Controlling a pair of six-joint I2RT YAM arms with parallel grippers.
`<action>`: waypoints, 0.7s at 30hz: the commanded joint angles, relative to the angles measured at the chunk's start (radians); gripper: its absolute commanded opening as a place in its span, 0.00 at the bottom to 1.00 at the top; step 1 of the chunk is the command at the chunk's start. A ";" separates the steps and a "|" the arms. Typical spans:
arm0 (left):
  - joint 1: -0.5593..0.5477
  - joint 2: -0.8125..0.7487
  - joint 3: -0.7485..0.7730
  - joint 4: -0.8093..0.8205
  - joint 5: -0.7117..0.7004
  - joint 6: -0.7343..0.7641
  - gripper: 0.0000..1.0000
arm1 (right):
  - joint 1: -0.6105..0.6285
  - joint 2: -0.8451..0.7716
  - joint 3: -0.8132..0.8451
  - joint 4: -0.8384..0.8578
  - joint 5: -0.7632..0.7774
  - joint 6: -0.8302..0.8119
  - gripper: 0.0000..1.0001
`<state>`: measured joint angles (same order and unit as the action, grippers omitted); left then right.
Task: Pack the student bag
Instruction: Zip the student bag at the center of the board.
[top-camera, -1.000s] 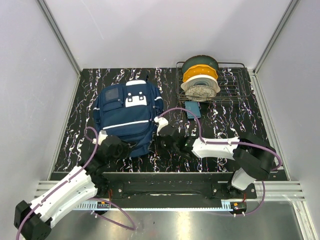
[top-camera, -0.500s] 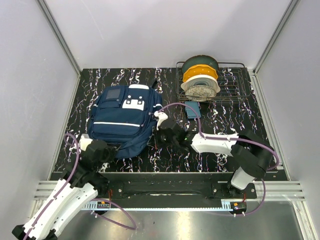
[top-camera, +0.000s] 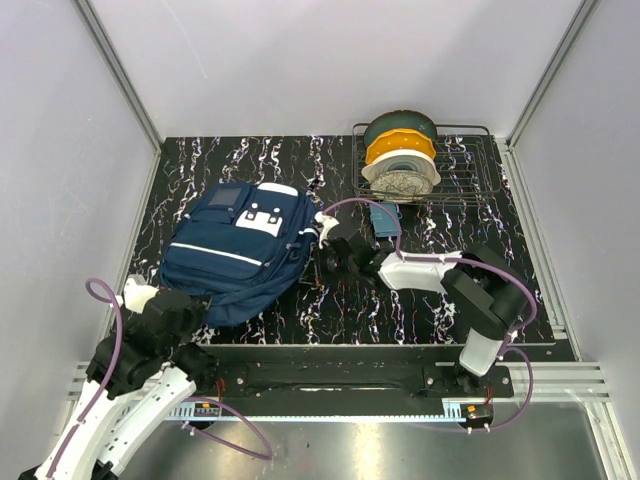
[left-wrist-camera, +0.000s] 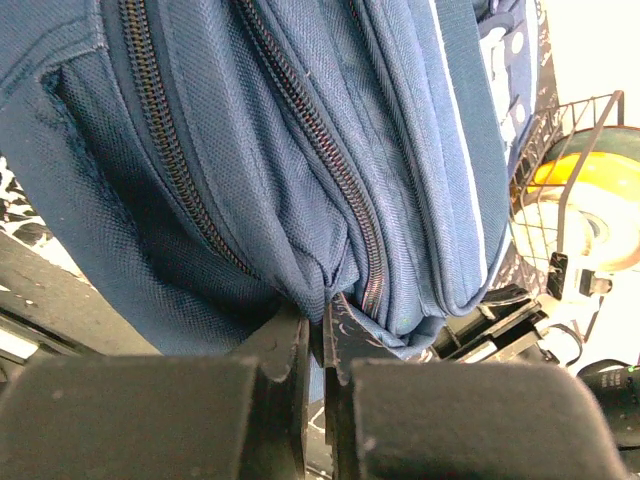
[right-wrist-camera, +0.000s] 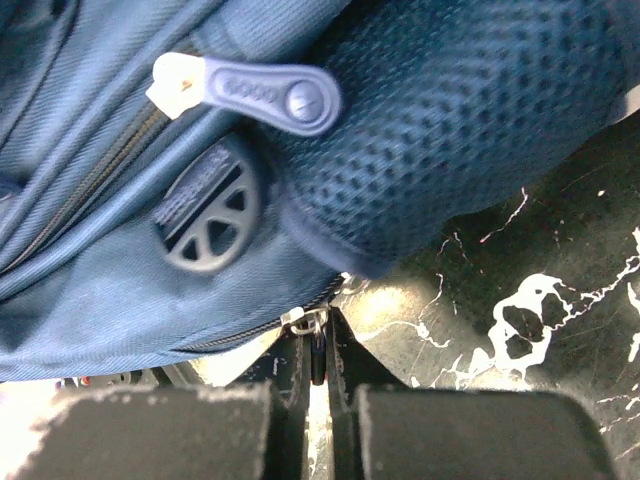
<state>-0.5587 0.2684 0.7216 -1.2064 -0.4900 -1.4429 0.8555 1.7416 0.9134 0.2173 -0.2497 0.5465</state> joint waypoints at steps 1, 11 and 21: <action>0.013 -0.011 0.093 -0.036 -0.234 0.050 0.00 | -0.079 0.047 0.062 -0.016 0.063 -0.017 0.00; 0.008 -0.014 0.085 -0.016 -0.236 0.062 0.00 | -0.153 0.108 0.078 -0.007 0.012 0.036 0.00; 0.006 0.221 -0.020 0.407 0.129 0.288 0.00 | -0.157 -0.037 -0.011 -0.063 -0.005 0.061 0.54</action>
<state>-0.5606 0.3691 0.7231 -1.0996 -0.4675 -1.2823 0.7494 1.8065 0.9268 0.2306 -0.3557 0.6018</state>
